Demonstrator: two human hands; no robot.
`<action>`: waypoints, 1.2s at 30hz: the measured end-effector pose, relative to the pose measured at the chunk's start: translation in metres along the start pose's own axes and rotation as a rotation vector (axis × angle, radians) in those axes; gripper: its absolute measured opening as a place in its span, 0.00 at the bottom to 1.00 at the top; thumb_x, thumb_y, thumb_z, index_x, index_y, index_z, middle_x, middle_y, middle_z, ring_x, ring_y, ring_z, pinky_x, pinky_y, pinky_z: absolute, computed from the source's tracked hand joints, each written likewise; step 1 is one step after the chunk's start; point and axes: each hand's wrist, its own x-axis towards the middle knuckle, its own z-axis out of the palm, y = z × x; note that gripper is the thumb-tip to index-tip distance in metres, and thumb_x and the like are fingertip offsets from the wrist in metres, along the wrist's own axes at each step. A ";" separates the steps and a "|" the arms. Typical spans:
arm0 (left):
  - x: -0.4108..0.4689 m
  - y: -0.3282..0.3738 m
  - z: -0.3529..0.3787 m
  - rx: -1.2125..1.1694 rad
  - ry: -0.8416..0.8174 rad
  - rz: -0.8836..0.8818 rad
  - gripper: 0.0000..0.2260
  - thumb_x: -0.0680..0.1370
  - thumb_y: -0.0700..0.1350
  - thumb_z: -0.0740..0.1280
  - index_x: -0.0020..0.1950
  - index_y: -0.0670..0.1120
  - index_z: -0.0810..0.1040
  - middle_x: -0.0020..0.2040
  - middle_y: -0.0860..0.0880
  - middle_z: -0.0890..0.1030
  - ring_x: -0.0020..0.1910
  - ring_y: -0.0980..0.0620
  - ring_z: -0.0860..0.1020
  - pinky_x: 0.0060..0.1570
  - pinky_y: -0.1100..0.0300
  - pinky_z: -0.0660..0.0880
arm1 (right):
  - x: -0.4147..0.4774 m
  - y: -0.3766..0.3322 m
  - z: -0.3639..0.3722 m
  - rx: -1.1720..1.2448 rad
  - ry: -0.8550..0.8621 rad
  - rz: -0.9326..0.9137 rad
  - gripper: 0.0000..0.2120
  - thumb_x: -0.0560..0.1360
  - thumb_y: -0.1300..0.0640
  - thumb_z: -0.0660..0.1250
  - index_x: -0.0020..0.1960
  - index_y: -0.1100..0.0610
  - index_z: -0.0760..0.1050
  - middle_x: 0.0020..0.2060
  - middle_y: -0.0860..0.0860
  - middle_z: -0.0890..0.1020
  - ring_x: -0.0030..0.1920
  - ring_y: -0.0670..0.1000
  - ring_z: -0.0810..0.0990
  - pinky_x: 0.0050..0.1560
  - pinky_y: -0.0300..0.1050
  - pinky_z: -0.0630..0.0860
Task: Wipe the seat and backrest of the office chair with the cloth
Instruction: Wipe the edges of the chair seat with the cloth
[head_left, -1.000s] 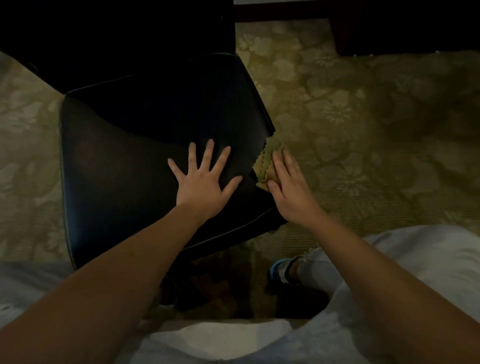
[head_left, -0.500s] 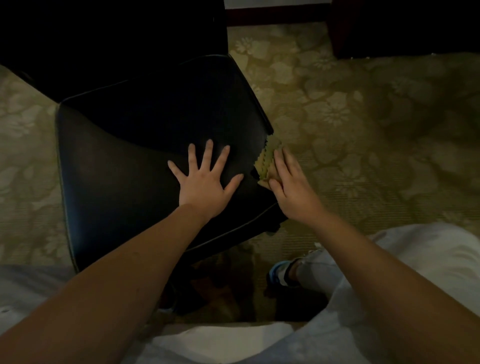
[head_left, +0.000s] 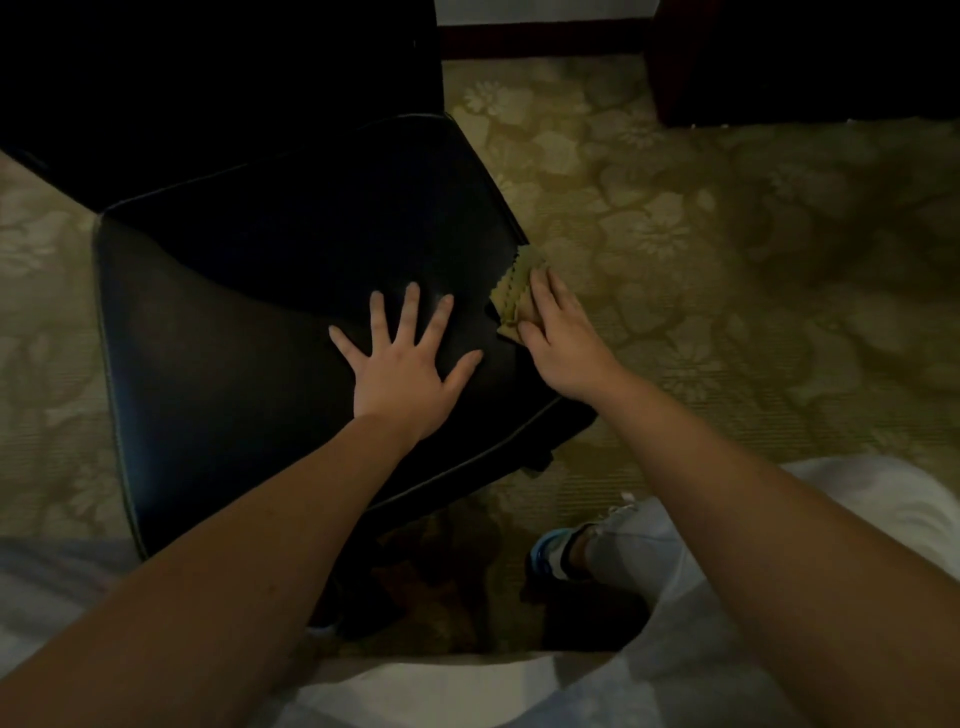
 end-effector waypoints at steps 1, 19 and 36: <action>0.000 0.001 0.000 -0.002 0.001 -0.001 0.34 0.78 0.73 0.39 0.81 0.61 0.38 0.83 0.51 0.40 0.81 0.39 0.38 0.71 0.23 0.43 | -0.001 0.002 0.000 0.006 0.003 -0.004 0.31 0.85 0.48 0.53 0.82 0.52 0.41 0.81 0.51 0.43 0.81 0.53 0.43 0.80 0.51 0.46; 0.004 0.005 0.003 -0.009 0.029 -0.033 0.34 0.79 0.72 0.41 0.82 0.61 0.41 0.84 0.50 0.42 0.81 0.38 0.39 0.70 0.23 0.42 | -0.035 0.017 0.027 -0.145 0.148 -0.023 0.30 0.84 0.48 0.50 0.82 0.54 0.42 0.82 0.53 0.45 0.81 0.57 0.42 0.79 0.60 0.45; 0.018 0.022 -0.003 -0.037 -0.008 -0.120 0.34 0.79 0.72 0.40 0.82 0.60 0.40 0.84 0.50 0.41 0.81 0.37 0.38 0.69 0.21 0.42 | -0.021 0.016 0.018 -0.054 0.218 0.103 0.31 0.84 0.49 0.53 0.82 0.55 0.43 0.81 0.54 0.47 0.81 0.57 0.44 0.79 0.58 0.42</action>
